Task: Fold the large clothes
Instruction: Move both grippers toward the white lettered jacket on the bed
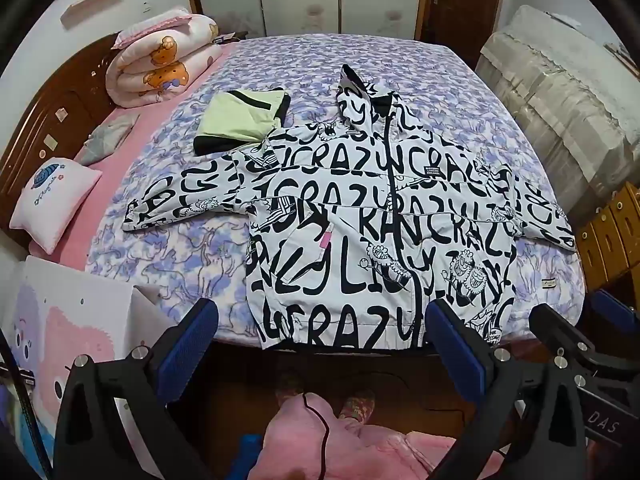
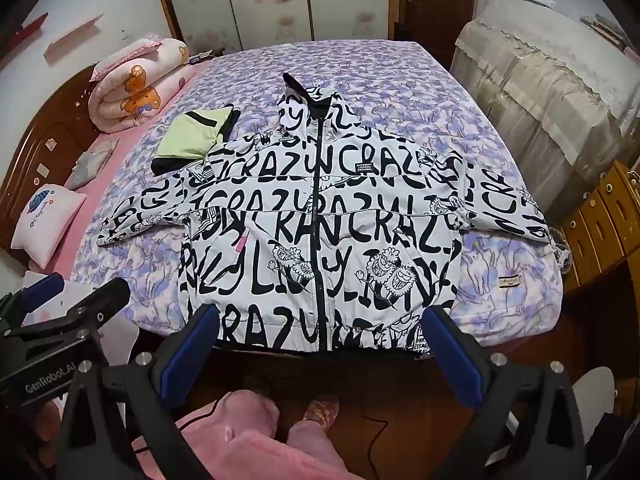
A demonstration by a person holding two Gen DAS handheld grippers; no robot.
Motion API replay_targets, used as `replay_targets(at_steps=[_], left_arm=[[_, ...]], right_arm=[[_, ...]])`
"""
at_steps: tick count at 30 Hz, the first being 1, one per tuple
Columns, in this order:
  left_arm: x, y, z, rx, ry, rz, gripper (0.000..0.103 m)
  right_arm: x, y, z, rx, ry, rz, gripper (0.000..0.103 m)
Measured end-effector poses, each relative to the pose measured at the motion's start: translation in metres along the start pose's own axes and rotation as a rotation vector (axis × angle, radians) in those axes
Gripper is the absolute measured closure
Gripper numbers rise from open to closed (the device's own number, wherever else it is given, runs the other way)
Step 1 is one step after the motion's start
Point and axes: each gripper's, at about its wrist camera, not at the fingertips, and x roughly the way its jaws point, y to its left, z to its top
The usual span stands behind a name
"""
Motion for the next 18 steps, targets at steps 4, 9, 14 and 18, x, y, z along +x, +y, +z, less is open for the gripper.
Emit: replay_targets(at_steps=[4, 9, 14, 18], left_arm=[[0.0, 0.0, 0.0, 0.005, 0.0, 0.018, 0.001], [-0.002, 0.001, -0.002, 0.0, 0.007, 0.027, 0.001], [-0.001, 0.008, 0.0, -0.001, -0.001, 0.028, 0.001], [-0.004, 0.013, -0.001, -0.001, 0.003, 0.022, 0.001]], right_arm=[[0.0, 0.0, 0.0, -0.003, 0.002, -0.005, 0.001], [-0.001, 0.0, 0.0, -0.004, 0.003, -0.013, 0.001], [-0.002, -0.003, -0.001, 0.003, -0.009, -0.014, 0.001], [-0.004, -0.004, 0.0, 0.006, -0.009, -0.013, 0.001]])
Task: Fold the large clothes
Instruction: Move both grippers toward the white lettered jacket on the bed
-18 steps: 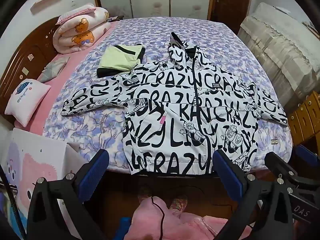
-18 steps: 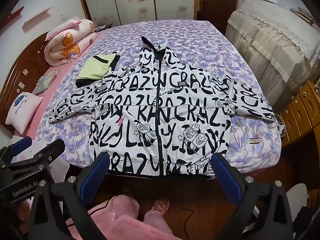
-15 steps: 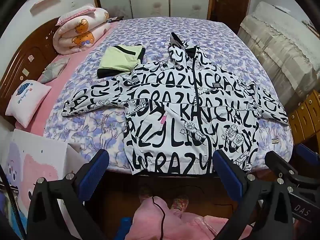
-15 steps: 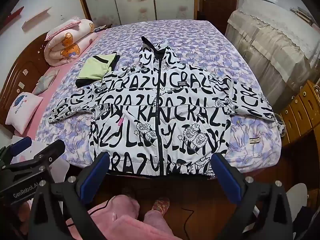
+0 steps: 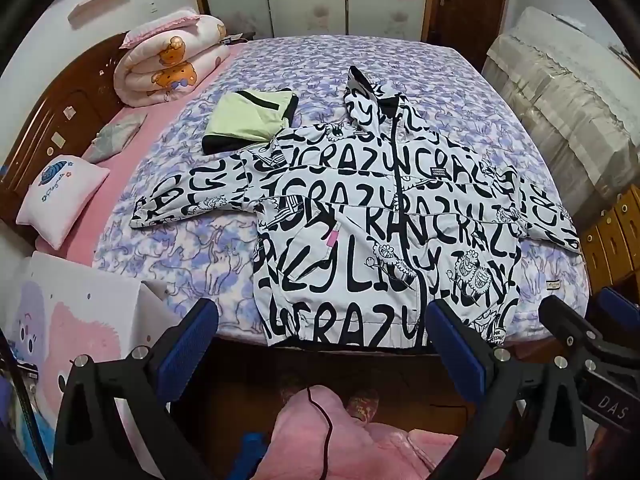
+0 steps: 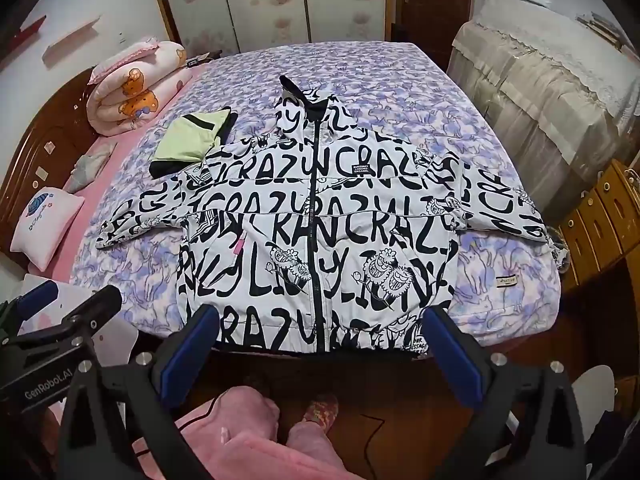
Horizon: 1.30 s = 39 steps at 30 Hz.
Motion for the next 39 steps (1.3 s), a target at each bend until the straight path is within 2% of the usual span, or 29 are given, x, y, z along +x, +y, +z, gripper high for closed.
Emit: replay_targets(at_steps=[4, 10, 12, 17, 21, 31, 39], left_arm=[[-0.005, -0.007, -0.005, -0.003, 0.003, -0.025, 0.001], [-0.004, -0.013, -0.004, -0.024, 0.006, -0.014, 0.001], [-0.003, -0.012, -0.002, -0.038, 0.006, -0.017, 0.001], [0.003, 0.003, 0.011, -0.087, 0.011, -0.038, 0.001], [0.013, 0.017, 0.019, -0.129, 0.037, -0.01, 0.001], [0.066, 0.097, 0.043, -0.306, 0.131, -0.023, 0.001], [0.137, 0.195, 0.085, -0.384, 0.225, -0.047, 0.001]], right_arm=[[0.002, -0.006, 0.001, 0.004, 0.004, -0.007, 0.001], [0.0, -0.016, 0.004, 0.039, -0.006, 0.002, 0.001], [0.001, -0.035, 0.007, 0.062, -0.005, 0.017, 0.001], [0.011, -0.034, 0.015, 0.088, 0.018, 0.033, 0.001], [0.023, -0.034, 0.023, 0.112, 0.031, 0.044, 0.001], [0.071, -0.009, 0.059, 0.141, 0.092, 0.039, 0.002], [0.125, 0.039, 0.088, 0.217, 0.249, -0.004, 0.002]])
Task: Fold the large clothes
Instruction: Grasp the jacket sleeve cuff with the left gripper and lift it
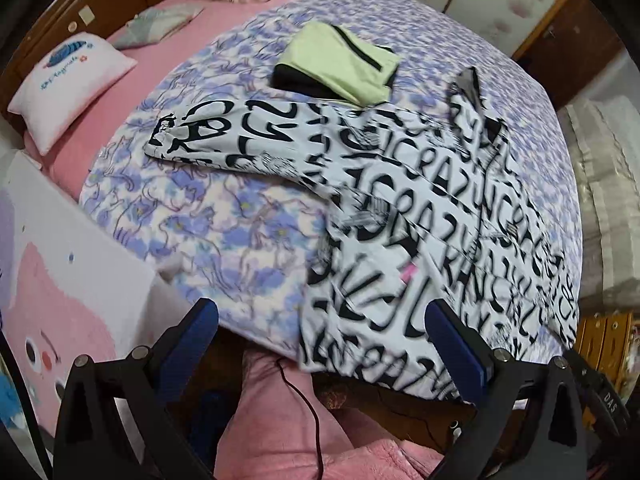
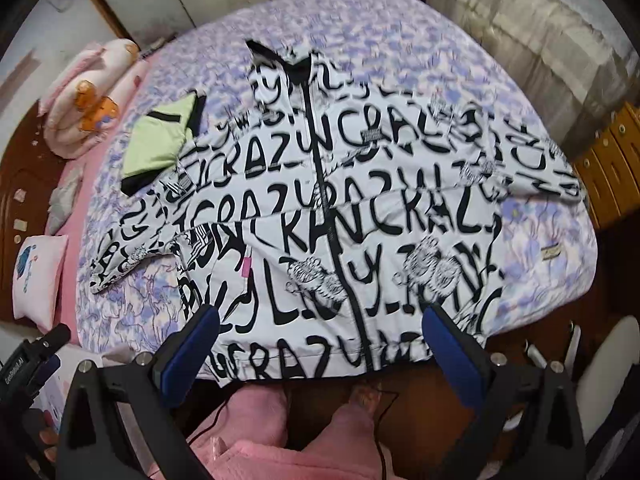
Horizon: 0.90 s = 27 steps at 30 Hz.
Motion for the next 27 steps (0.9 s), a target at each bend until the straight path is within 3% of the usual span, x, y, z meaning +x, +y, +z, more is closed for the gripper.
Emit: replay_targets(at_steps=[9, 13, 20, 27], left_arm=[[0.082, 0.122, 0.111, -0.122, 0.082, 0.101, 0.001], [0.132, 0.179, 0.144, -0.199, 0.165, 0.087, 0.001], [0.213, 0.258, 0.167, -0.404, 0.252, 0.013, 0.001], [0.271, 0.305, 0.185, -0.569, 0.214, -0.054, 0.001]], right_arm=[[0.052, 0.082, 0.025, 0.125, 0.193, -0.126, 0.002], [0.074, 0.122, 0.038, 0.155, 0.255, -0.194, 0.002], [0.125, 0.189, 0.052, 0.088, 0.354, -0.217, 0.002], [0.174, 0.243, 0.049, 0.014, 0.435, -0.217, 0.002]])
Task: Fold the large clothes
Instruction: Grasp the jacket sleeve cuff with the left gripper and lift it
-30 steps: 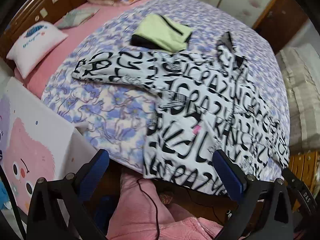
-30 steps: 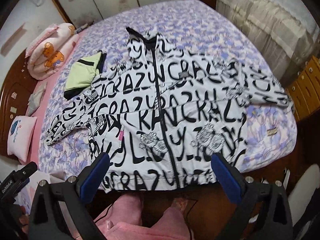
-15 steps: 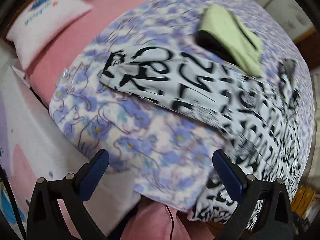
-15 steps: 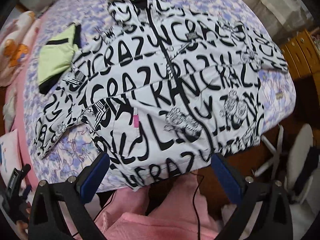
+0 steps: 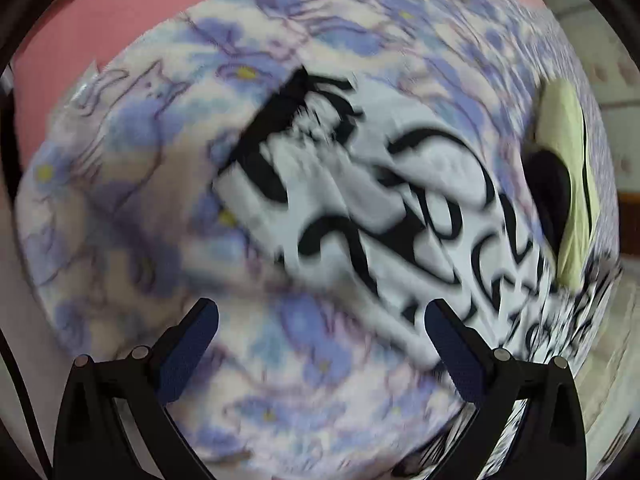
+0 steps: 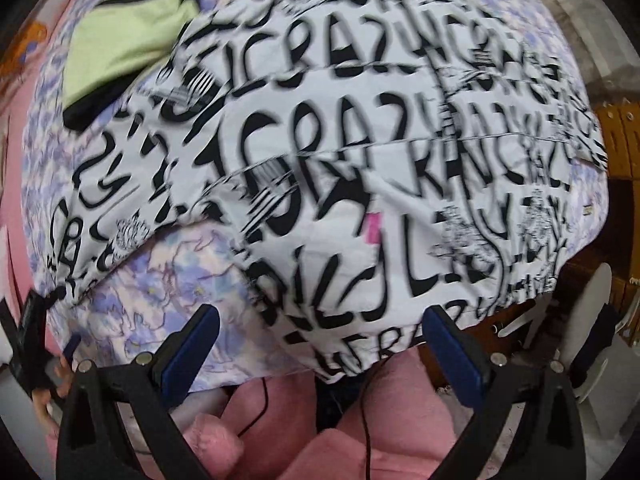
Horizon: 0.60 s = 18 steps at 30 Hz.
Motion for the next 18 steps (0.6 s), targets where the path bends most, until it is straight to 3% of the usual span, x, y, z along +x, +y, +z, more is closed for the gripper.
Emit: replay_targets(at_steps=[7, 12, 15, 16, 18], left_arm=[[0.033, 0.024, 0.036, -0.152, -0.026, -0.054, 0.002], [0.039, 0.024, 0.044, -0.206, -0.1, -0.037, 0.008], [0.039, 0.022, 0.045, -0.24, -0.137, -0.024, 0.027], [0.036, 0.022, 0.044, -0.243, -0.147, -0.024, 0.04], [0.033, 0.021, 0.041, -0.248, -0.169, -0.03, 0.054]], right_arm=[[0.014, 0.041, -0.007, -0.067, 0.071, -0.006, 0.002], [0.013, 0.057, -0.006, -0.106, 0.056, 0.017, 0.002], [0.013, 0.06, -0.004, -0.136, 0.038, 0.022, 0.002], [0.013, 0.06, -0.003, -0.142, 0.032, 0.024, 0.002], [0.014, 0.058, -0.002, -0.148, 0.027, 0.029, 0.002]])
